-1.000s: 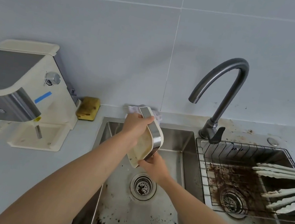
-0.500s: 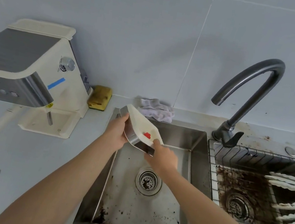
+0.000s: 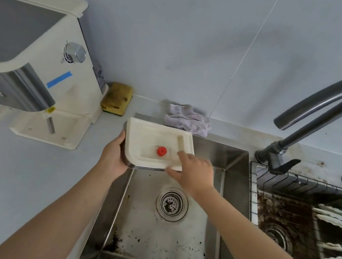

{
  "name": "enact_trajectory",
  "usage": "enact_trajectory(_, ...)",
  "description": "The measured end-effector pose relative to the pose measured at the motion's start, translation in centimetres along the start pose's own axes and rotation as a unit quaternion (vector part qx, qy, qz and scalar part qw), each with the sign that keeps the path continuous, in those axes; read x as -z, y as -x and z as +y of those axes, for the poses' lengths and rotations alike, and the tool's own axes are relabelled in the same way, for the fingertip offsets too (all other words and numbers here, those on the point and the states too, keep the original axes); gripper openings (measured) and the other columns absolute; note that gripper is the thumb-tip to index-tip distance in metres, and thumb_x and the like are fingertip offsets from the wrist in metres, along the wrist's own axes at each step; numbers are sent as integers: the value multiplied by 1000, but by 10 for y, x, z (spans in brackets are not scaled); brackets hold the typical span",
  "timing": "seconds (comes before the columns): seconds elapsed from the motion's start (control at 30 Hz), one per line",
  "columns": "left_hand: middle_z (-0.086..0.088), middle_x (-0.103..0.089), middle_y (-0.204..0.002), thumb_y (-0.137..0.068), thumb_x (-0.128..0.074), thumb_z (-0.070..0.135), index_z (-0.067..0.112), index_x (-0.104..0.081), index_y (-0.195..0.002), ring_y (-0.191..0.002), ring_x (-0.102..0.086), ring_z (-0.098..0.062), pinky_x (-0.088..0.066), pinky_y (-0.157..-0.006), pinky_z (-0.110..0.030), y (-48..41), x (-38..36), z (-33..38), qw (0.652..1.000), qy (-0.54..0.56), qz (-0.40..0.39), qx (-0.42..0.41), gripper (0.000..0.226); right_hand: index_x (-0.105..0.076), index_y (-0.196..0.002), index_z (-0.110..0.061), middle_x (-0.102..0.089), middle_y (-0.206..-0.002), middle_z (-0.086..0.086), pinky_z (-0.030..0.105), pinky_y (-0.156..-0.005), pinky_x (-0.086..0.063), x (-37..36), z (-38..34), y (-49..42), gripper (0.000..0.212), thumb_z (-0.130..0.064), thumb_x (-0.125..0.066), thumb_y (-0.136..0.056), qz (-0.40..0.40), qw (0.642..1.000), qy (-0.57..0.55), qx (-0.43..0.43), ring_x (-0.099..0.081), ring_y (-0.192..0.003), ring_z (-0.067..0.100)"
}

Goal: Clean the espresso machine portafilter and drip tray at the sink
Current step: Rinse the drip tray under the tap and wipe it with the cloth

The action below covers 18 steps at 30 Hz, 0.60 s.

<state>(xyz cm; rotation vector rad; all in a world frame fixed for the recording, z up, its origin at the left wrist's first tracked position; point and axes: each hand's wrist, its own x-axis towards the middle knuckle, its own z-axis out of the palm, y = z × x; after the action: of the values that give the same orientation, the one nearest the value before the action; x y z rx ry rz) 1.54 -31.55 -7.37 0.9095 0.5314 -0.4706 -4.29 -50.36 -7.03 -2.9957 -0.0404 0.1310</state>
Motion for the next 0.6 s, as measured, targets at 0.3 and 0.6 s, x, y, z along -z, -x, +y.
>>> enact_trajectory(0.3, -3, -75, -94, -97, -33, 41, 27, -74, -88, -87, -70, -27, -56, -67, -48, -20, 36, -3, 1000, 25, -2, 9, 45, -29, -142, -25, -36, -148, 4, 43, -102, -36, 18, 38, -73, 63, -45, -53, -88, -6, 991, -126, -51, -35, -133, 27)
enact_trajectory(0.6, -2, -74, -95, -97, -32, 40, 25, -68, -97, -88, -70, -24, -53, -77, -44, -33, 46, 0, 999, 39, 1, 13, 39, -11, -147, -34, -1, -158, 6, 43, -115, -16, -2, 57, -141, 62, -39, -44, -94, -124, 990, -60, -33, -4, -145, 28)
